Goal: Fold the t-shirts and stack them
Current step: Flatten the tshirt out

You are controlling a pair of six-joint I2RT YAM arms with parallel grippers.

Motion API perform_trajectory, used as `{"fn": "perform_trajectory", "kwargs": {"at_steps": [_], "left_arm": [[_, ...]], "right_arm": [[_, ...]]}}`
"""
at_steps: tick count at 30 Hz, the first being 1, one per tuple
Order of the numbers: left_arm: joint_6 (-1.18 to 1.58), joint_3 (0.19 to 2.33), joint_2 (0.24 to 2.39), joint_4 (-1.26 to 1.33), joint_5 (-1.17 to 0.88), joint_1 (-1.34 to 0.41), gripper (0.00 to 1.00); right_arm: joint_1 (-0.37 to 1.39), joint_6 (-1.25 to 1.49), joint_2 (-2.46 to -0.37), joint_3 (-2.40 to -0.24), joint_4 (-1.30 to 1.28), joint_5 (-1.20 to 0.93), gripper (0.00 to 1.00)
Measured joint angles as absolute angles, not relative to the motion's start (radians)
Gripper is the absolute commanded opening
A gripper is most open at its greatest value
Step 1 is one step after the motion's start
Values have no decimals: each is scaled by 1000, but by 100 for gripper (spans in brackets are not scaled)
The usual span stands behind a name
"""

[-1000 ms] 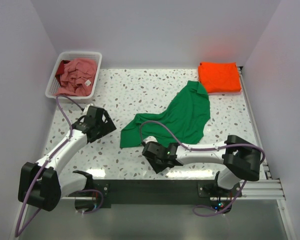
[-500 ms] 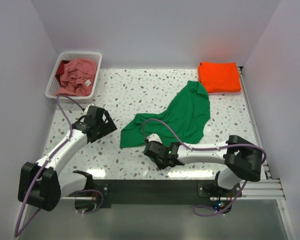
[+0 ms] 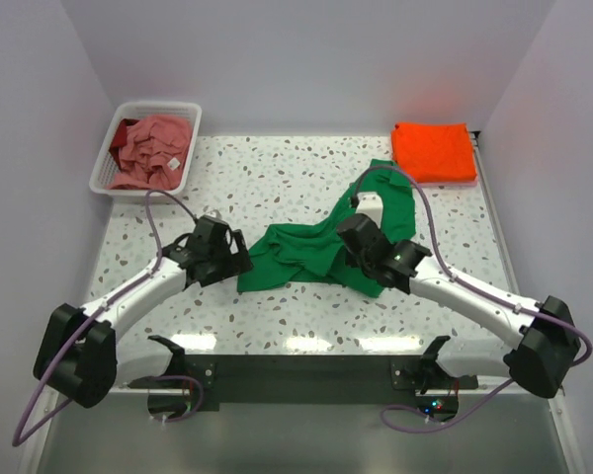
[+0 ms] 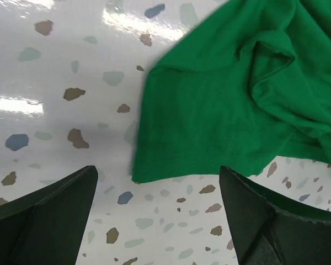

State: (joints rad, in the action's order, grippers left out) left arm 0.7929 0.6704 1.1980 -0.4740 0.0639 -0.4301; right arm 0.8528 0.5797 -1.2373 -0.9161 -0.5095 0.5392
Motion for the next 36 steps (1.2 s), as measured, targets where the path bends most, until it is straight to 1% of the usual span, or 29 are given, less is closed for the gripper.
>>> {"fn": "perform_trajectory", "kwargs": {"at_steps": [4,6,12,14,17,18,20,24,31,33,35,36], "left_arm": [[793,663,1256,-440,36,-461,86],[791,656,1273,-426,28,-465,84],[791,635,1304,-402,18,-467,75],[791,629,1319,-394,15,-467,73],[791,626,1329,-378,13,-471,68],[791,627,1336,-373,14,-473,64],[793,627,1346,-359,15,-474,61],[794,644,1375,-349,29,-479,51],[805,691,1422,-390,86,-535,46],[813,701,1431,-410,107,-560,40],[825,705,1435,-425,121,-580,37],[830,708,1436,-431,128,-585,32]], "right_arm": [[780,564,-1221,-979,-525,624,0],[744,557,-1211,-997,-530,652,0],[660,532,-1138,-1016,-535,690,0],[659,522,-1121,-1019,-534,690,0],[659,511,-1120,-1029,-531,687,0],[659,508,-1120,-1029,-531,686,0],[659,505,-1120,-1029,-531,684,0],[659,498,-1120,-1029,-531,678,0],[649,488,-1118,-1029,-531,678,0],[648,486,-1114,-1029,-531,678,0],[646,485,-1108,-1028,-531,678,0],[646,484,-1105,-1028,-531,678,0]]}}
